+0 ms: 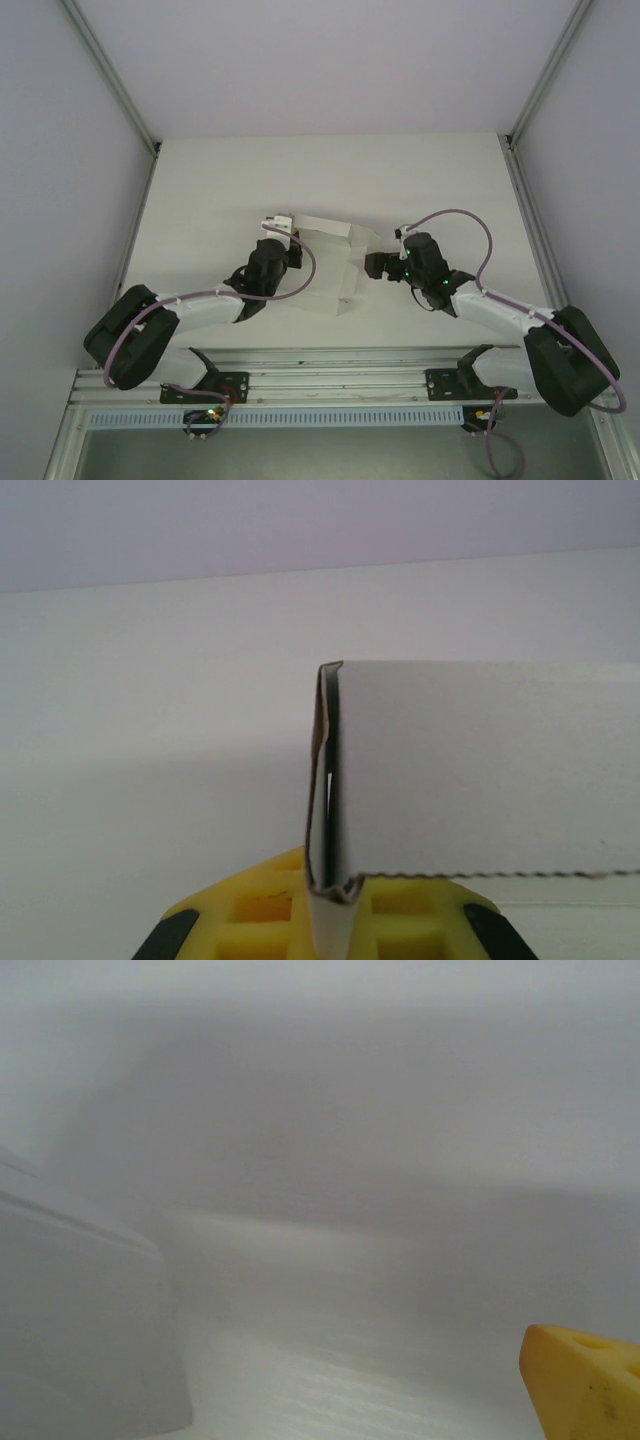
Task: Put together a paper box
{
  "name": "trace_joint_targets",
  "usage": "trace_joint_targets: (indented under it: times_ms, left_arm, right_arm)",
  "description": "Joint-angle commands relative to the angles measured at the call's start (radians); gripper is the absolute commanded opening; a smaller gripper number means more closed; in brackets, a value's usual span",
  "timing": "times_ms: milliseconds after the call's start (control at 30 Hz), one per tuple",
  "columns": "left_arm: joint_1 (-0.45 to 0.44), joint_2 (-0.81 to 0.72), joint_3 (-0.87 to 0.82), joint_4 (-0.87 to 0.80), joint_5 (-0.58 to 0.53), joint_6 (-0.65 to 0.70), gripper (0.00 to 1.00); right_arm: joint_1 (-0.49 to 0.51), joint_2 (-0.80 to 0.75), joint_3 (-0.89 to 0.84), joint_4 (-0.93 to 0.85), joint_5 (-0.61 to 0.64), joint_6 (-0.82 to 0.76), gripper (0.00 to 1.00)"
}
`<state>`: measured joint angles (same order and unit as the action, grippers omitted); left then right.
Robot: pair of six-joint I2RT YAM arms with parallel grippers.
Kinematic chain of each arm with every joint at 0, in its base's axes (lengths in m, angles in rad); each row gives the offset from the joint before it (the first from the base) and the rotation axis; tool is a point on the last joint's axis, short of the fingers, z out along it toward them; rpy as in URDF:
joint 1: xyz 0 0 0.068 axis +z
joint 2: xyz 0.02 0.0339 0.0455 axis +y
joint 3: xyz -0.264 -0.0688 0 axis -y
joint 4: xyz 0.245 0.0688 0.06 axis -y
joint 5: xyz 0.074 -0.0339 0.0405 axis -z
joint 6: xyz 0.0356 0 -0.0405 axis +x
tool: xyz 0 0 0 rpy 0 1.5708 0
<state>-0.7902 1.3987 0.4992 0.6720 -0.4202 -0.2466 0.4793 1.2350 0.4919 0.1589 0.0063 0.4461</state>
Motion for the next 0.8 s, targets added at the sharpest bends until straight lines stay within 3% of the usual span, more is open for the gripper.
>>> trace_joint_targets:
  times_ms: [0,500,767]
  left_arm:
    - [-0.003,-0.009,0.029,-0.003,0.010,-0.029,0.00]
    - [-0.004,0.013,0.049,0.009,0.043,-0.057,0.00]
    - [-0.001,0.004,0.049,-0.021,-0.005,-0.045,0.00]
  right_arm:
    - [0.009,0.036,0.050,0.120,-0.058,0.011,1.00]
    - [0.098,0.156,0.134,0.159,-0.022,0.018,1.00]
    - [0.103,0.059,0.116,0.070,0.052,-0.006,1.00]
